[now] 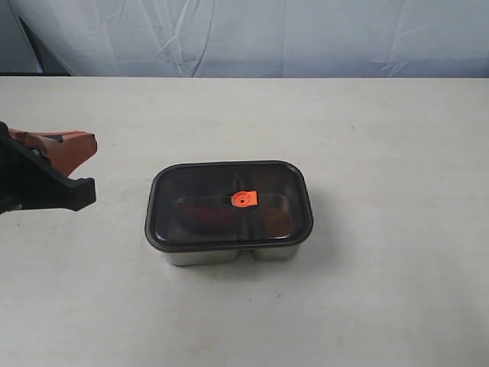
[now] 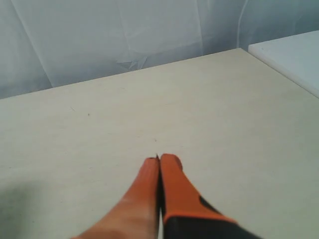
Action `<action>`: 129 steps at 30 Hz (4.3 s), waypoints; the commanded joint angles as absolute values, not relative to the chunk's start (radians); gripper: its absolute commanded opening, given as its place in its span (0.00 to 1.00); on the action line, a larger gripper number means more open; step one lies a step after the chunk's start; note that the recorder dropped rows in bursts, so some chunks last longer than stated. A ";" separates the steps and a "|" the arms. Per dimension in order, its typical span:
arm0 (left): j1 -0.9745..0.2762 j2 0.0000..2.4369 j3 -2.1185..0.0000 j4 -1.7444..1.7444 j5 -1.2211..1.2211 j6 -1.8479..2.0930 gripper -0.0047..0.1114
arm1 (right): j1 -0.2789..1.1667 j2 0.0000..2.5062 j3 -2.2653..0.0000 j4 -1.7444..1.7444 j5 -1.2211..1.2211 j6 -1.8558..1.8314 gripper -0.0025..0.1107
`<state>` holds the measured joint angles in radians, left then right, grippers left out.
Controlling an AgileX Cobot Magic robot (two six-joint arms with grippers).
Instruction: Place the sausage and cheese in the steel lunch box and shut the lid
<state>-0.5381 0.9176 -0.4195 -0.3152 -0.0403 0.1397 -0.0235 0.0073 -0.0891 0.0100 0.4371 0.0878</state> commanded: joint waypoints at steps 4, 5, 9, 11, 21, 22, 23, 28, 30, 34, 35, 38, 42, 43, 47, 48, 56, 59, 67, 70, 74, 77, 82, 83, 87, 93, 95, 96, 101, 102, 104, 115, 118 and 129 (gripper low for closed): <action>-0.541 0.912 -0.416 -0.309 -0.045 0.135 0.04 | -0.029 0.000 -0.024 0.010 0.395 0.051 0.01; -0.541 0.912 -0.416 -0.309 -0.045 0.138 0.04 | -0.029 0.000 -0.009 0.010 0.387 0.051 0.01; -0.541 0.912 -0.416 -0.309 -0.048 0.138 0.04 | -0.029 0.000 0.000 0.012 0.375 0.051 0.01; -0.541 0.912 -0.416 -0.309 -0.048 0.138 0.04 | -0.029 0.000 0.000 0.012 0.372 0.051 0.01; -0.541 0.912 -0.416 -0.309 -0.048 0.138 0.04 | -0.029 0.000 0.000 0.056 0.372 0.055 0.01; -0.541 0.912 -0.416 -0.309 -0.048 0.138 0.04 | -0.029 0.000 0.000 0.056 0.374 0.055 0.01; -0.541 0.912 -0.416 -0.309 -0.048 0.138 0.04 | -0.029 0.000 0.000 0.054 0.372 0.055 0.01; -0.541 0.906 -0.410 -0.309 -0.054 0.138 0.04 | -0.029 0.000 0.000 0.054 0.372 0.055 0.01; -0.541 0.871 -0.384 -0.293 -0.077 0.138 0.04 | -0.029 0.000 0.000 0.054 0.372 0.055 0.01; -0.541 0.768 -0.330 -0.170 -0.068 0.138 0.04 | -0.029 0.000 0.000 0.054 0.372 0.055 0.01; -0.541 0.733 -0.312 -0.110 -0.068 0.138 0.04 | -0.029 0.000 0.000 0.054 0.372 0.055 0.01; -0.541 0.622 -0.267 -0.024 -0.031 0.141 0.04 | -0.029 0.000 0.000 0.054 0.372 0.055 0.01; -0.539 0.463 -0.205 -0.028 0.000 0.141 0.04 | -0.029 0.000 0.000 0.054 0.372 0.055 0.01; -0.539 0.432 -0.191 -0.028 0.000 0.141 0.04 | -0.029 0.000 0.000 0.054 0.372 0.055 0.01; -0.483 0.295 -0.120 -0.034 0.000 0.120 0.04 | -0.029 0.000 0.000 0.054 0.372 0.055 0.01; -0.456 0.268 -0.101 -0.034 0.000 0.103 0.04 | -0.029 0.000 0.000 0.054 0.372 0.055 0.01; -0.245 0.136 0.000 -0.039 0.000 -0.025 0.04 | -0.029 0.000 0.000 0.059 0.364 0.055 0.01; -0.202 0.102 0.000 -0.054 0.027 -0.025 0.04 | -0.029 0.000 0.000 0.059 0.364 0.055 0.01; -0.162 0.000 0.000 -0.043 0.228 -0.023 0.04 | -0.029 0.000 0.000 0.059 0.364 0.055 0.01; -0.159 0.000 0.000 -0.023 0.226 -0.019 0.04 | -0.029 0.000 0.000 0.059 0.364 0.055 0.01; -0.159 0.000 0.000 -0.019 0.223 -0.019 0.04 | -0.029 0.000 0.000 0.059 0.364 0.055 0.01; -0.159 0.000 0.000 -0.019 0.203 -0.019 0.04 | -0.029 0.000 0.000 0.059 0.368 0.055 0.01; -0.159 0.000 0.000 -0.019 0.201 -0.019 0.04 | -0.029 0.000 0.000 0.053 0.368 0.055 0.01; -0.159 0.000 0.000 -0.019 0.201 -0.019 0.04 | -0.029 0.000 0.000 0.053 0.368 0.055 0.01; -0.159 0.000 0.000 -0.019 0.201 -0.019 0.04 | -0.029 0.000 0.000 0.055 0.368 0.055 0.01; -0.159 0.000 0.000 -0.019 0.201 -0.019 0.04 | -0.029 0.000 0.000 0.055 0.368 0.055 0.01; -0.159 0.000 0.000 -0.019 0.201 -0.019 0.04 | -0.029 0.000 0.000 0.055 0.368 0.055 0.01; -0.159 0.000 0.000 -0.019 0.201 -0.019 0.04 | -0.029 0.000 0.000 0.055 0.368 0.055 0.01; -0.159 0.000 0.000 -0.019 0.201 -0.019 0.04 | -0.029 0.000 0.000 0.058 0.363 0.055 0.01; -0.159 0.000 0.000 -0.019 0.201 -0.019 0.04 | -0.029 0.000 0.000 0.058 0.363 0.055 0.01; -0.159 0.000 0.000 -0.019 0.201 -0.019 0.04 | -0.029 0.000 0.000 0.058 0.363 0.055 0.01; -0.159 0.000 0.000 -0.019 0.201 -0.019 0.04 | -0.029 0.000 0.000 0.058 0.363 0.055 0.01; -0.159 0.000 0.000 -0.019 0.201 -0.019 0.04 | -0.029 0.000 0.000 0.058 0.363 0.055 0.01; -0.159 0.000 0.000 -0.019 0.201 -0.019 0.04 | -0.029 0.000 0.000 0.054 0.368 0.055 0.01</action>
